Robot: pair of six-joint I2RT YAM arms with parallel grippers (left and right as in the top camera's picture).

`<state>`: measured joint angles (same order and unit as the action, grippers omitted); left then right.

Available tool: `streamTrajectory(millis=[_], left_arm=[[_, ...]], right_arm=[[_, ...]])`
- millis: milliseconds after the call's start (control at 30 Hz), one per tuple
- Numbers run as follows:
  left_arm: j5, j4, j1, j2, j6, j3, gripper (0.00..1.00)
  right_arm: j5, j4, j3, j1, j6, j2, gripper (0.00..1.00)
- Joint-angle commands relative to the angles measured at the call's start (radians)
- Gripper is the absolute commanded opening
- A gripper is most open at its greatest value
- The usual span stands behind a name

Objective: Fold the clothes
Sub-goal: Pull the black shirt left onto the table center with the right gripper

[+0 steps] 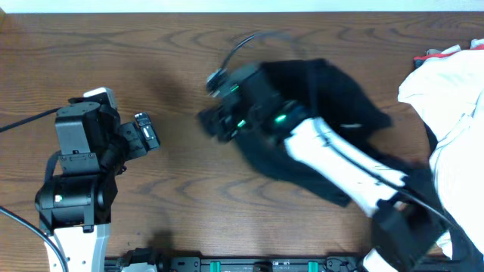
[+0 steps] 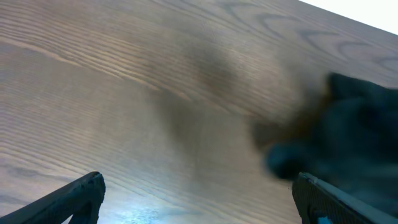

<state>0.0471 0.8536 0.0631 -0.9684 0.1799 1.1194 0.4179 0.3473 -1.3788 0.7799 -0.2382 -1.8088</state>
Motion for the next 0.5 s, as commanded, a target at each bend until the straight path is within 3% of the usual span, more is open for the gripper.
streamTrajectory(millis=[0,33,100,200,367,467], left_arm=[[-0.026,0.002,0.004,0.000,-0.031,0.026,0.98],[-0.026,0.002,0.004,-0.003,-0.030,0.026,0.98],[-0.026,0.005,0.004,-0.012,-0.031,0.026,0.98],[-0.025,0.013,0.004,-0.043,-0.031,0.026,0.98],[0.004,0.025,0.003,-0.145,-0.031,0.022,0.98],[0.077,0.027,0.003,-0.236,-0.031,0.020,0.98]], right_arm=[[0.047,0.002,0.000,0.088,0.092,-0.008,0.01],[0.029,0.007,0.000,0.103,0.101,-0.005,0.07],[-0.019,0.019,0.000,0.113,0.106,0.011,0.36],[-0.119,0.068,0.000,0.091,0.106,0.046,0.57],[-0.253,0.146,0.000,0.003,0.105,0.121,0.70],[-0.283,0.186,0.000,-0.072,0.094,0.166,0.72]])
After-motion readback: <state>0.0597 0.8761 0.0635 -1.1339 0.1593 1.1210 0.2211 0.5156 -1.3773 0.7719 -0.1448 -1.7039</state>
